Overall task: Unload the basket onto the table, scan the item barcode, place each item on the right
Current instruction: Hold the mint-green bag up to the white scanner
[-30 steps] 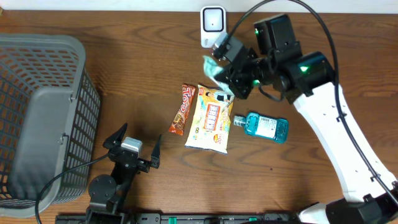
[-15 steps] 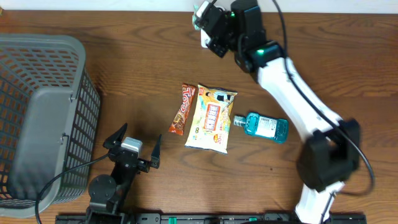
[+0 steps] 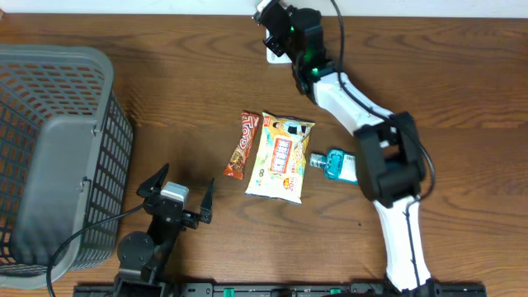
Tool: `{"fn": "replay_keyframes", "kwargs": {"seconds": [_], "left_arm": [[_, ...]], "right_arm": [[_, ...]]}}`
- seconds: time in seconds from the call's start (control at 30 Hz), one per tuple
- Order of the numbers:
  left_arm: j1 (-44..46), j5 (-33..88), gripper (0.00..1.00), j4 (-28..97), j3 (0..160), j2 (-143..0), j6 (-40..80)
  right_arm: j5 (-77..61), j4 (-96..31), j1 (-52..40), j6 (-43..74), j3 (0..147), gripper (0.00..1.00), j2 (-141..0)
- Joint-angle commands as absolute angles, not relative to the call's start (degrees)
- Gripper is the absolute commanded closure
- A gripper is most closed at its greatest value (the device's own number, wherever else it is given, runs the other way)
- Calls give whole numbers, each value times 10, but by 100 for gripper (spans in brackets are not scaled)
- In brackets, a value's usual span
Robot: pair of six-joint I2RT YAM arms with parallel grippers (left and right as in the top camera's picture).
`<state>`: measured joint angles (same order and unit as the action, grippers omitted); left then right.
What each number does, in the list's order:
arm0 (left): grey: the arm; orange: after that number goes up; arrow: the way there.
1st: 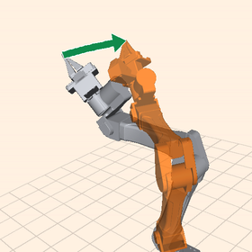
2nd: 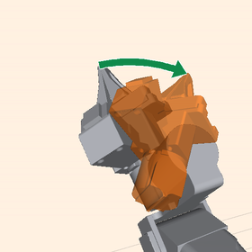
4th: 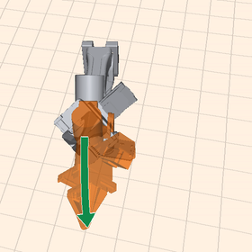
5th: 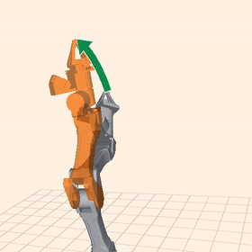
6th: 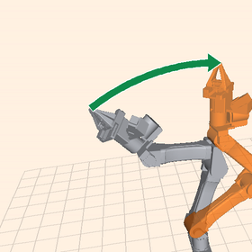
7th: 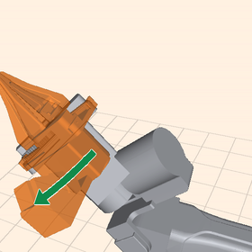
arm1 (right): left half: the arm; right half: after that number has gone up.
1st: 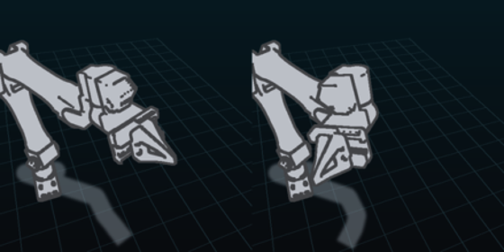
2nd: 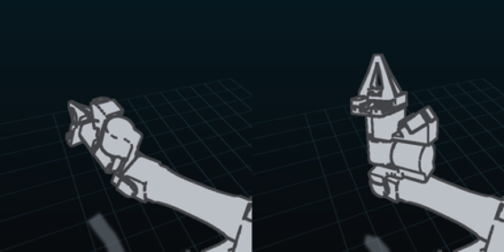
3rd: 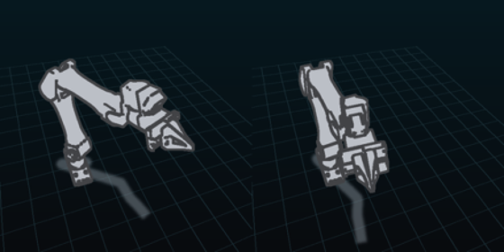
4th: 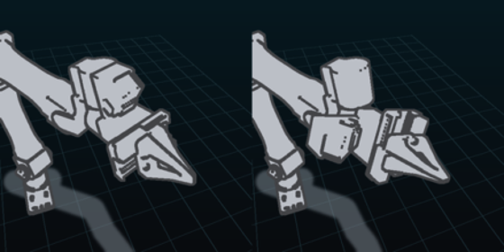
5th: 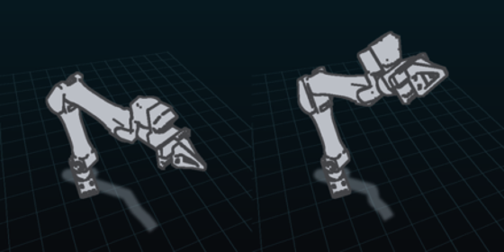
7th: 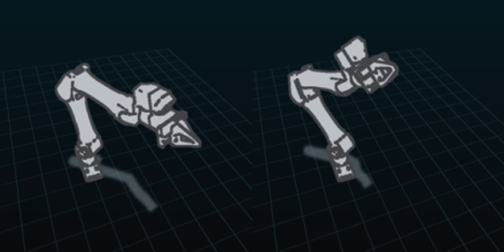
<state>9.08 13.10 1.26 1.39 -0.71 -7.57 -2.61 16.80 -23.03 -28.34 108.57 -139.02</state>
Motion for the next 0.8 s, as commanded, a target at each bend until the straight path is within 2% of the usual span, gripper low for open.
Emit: {"fn": "replay_keyframes", "kwargs": {"seconds": [0.0,0.13,0.4,0.57,0.77], "left_arm": [[93,132,1,30,3,-6,-81],[93,132,1,30,3,-6,-81],[93,132,1,30,3,-6,-81],[93,132,1,30,3,-6,-81],[93,132,1,30,3,-6,-81]], "right_arm": [[-16,142,-227,-263,1169,99,-1435],[-16,102,-227,-249,1225,99,-1471],[-20,53,-228,-233,1233,99,-1472],[-15,-63,-229,-223,1271,99,-1465],[97,-217,-229,-223,1344,99,-1439]]}}
